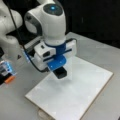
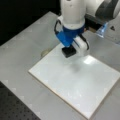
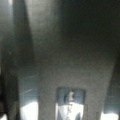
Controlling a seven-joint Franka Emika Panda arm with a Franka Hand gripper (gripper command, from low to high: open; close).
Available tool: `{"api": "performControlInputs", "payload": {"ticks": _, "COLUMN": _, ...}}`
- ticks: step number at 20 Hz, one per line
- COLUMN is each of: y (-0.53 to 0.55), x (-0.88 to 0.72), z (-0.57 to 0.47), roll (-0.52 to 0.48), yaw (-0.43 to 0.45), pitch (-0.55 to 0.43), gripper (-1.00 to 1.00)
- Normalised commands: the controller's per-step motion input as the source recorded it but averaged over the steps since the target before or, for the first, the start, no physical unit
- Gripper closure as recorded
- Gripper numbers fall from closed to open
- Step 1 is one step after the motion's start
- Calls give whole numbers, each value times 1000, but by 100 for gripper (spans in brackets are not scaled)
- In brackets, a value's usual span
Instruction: Erasing curve lines
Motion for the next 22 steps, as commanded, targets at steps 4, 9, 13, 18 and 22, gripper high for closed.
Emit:
{"api": "performControlInputs", "payload": {"ticks": 4, "y": -522, "x": 56, "z": 203, "roll": -97, "yaw": 406, "pitch": 125, "gripper": 100}}
{"api": "performControlInputs", "payload": {"ticks": 9, "y": -607, "x": 64, "z": 183, "roll": -51, "yaw": 386, "pitch": 111, "gripper": 100}}
{"api": "performControlInputs", "payload": {"ticks": 13, "y": -557, "x": 145, "z": 117, "roll": 26, "yaw": 366, "pitch": 111, "gripper": 100}}
{"api": "performControlInputs", "payload": {"ticks": 18, "y": -401, "x": 282, "z": 22, "roll": 52, "yaw": 306, "pitch": 104, "gripper": 100}}
{"api": "performControlInputs", "payload": {"ticks": 22, "y": -291, "x": 344, "z": 24, "roll": 69, "yaw": 233, "pitch": 117, "gripper": 100}}
